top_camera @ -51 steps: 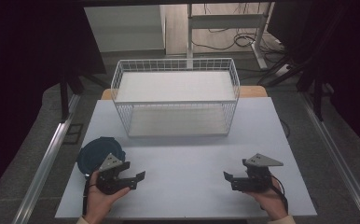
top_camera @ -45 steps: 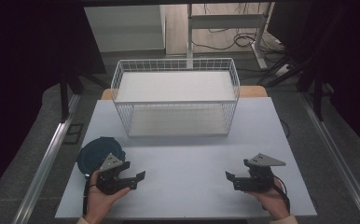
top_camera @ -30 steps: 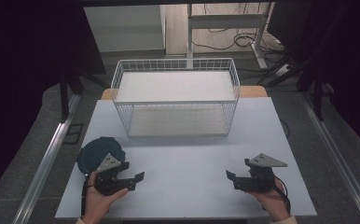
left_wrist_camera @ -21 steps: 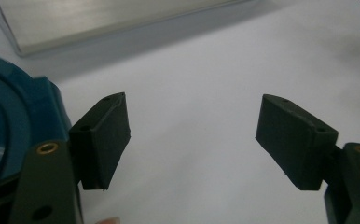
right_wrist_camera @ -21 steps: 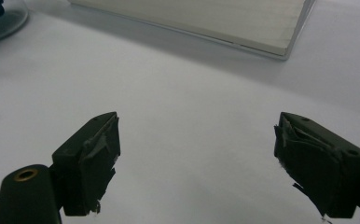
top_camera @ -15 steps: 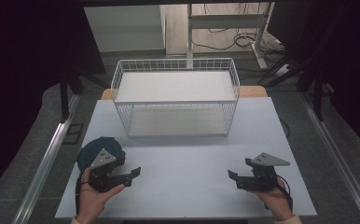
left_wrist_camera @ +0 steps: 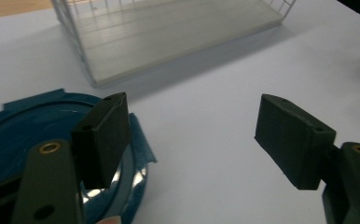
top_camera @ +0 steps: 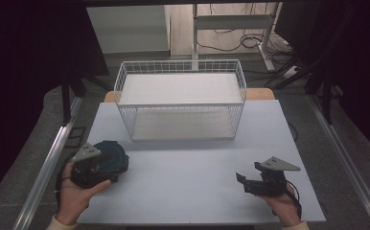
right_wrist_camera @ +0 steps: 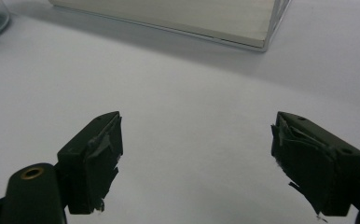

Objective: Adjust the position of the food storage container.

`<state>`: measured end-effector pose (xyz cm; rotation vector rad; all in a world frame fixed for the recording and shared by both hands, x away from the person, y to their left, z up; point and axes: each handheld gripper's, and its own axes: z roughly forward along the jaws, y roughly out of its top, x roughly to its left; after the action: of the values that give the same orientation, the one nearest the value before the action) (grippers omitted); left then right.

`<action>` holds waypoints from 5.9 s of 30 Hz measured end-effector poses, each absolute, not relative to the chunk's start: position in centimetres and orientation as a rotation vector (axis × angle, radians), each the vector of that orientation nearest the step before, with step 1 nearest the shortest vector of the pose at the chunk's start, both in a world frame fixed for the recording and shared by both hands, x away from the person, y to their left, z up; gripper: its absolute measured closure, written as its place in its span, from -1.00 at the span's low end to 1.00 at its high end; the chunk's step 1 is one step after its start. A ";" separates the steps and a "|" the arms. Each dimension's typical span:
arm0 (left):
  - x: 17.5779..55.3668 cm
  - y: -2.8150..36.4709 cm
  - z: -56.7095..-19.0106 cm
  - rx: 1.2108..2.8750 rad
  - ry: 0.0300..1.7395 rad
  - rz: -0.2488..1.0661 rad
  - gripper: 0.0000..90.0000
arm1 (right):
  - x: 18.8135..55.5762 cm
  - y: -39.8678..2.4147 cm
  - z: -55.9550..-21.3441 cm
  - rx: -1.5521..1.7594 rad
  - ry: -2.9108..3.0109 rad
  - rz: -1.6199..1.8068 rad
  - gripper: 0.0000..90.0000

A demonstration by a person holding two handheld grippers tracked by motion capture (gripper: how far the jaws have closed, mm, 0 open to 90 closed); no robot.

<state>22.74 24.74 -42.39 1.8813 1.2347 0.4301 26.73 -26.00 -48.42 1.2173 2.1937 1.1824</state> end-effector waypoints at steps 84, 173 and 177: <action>28.6 38.9 -49.9 1.915 1.698 0.280 1.00 | 27.1 -25.8 -49.4 1.233 2.213 1.098 -0.63; 27.4 22.1 -49.2 2.035 1.291 0.098 1.00 | 27.1 -25.7 -49.3 1.228 2.192 1.096 -0.63; 27.3 21.5 -49.2 2.035 1.290 0.094 1.00 | 27.1 -25.7 -49.3 1.228 2.192 1.095 -0.63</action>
<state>27.32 21.51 -49.17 2.0353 1.2905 0.0938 27.11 -25.72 -49.29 1.2275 2.1925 1.0951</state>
